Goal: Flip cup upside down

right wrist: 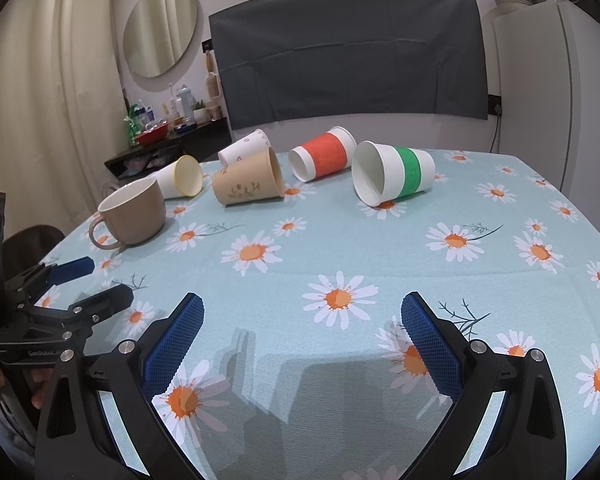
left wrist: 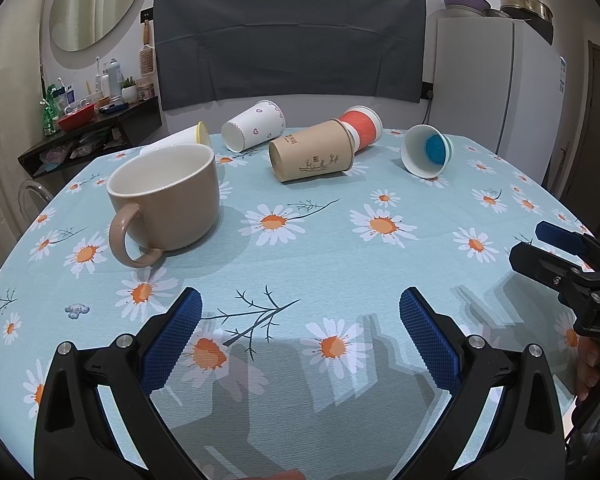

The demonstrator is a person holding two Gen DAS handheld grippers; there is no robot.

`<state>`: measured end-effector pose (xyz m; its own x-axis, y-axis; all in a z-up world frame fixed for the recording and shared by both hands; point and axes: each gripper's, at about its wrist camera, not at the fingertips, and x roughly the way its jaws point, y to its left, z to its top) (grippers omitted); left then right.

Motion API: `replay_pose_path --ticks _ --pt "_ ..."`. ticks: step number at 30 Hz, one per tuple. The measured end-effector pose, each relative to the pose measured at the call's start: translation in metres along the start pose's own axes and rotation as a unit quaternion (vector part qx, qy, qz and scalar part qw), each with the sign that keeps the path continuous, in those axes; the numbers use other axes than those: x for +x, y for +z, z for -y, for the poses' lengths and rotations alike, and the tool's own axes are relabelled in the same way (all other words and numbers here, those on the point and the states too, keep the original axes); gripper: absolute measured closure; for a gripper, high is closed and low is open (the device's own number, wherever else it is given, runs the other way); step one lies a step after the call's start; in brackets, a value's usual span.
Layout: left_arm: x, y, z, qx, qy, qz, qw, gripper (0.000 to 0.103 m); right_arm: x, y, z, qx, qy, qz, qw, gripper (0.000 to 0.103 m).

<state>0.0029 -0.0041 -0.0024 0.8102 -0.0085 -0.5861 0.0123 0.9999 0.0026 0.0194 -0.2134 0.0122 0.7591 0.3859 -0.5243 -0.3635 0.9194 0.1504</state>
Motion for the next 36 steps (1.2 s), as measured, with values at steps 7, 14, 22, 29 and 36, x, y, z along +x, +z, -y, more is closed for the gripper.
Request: replay_pose_path --ticks 7,14,22,29,36 --pt "0.003 0.000 0.002 0.000 0.000 0.000 1.0000 0.006 0.000 0.000 0.000 0.000 0.000 -0.001 1.000 0.008" --pt "-0.001 0.002 0.003 0.001 -0.006 0.003 1.0000 0.006 0.001 0.000 0.002 0.004 0.009 -0.004 1.000 0.008" --pt "-0.007 0.001 0.001 0.000 -0.009 0.010 0.9999 0.006 0.002 0.001 0.001 0.001 0.016 -0.011 1.000 0.008" --pt "-0.007 0.002 0.001 0.000 -0.010 0.010 0.9999 0.006 0.004 0.001 0.001 0.002 0.018 -0.018 1.000 0.008" --pt "-0.007 0.003 -0.001 -0.004 -0.009 0.007 0.9999 0.006 0.006 0.001 0.001 0.002 0.017 -0.022 1.000 0.008"
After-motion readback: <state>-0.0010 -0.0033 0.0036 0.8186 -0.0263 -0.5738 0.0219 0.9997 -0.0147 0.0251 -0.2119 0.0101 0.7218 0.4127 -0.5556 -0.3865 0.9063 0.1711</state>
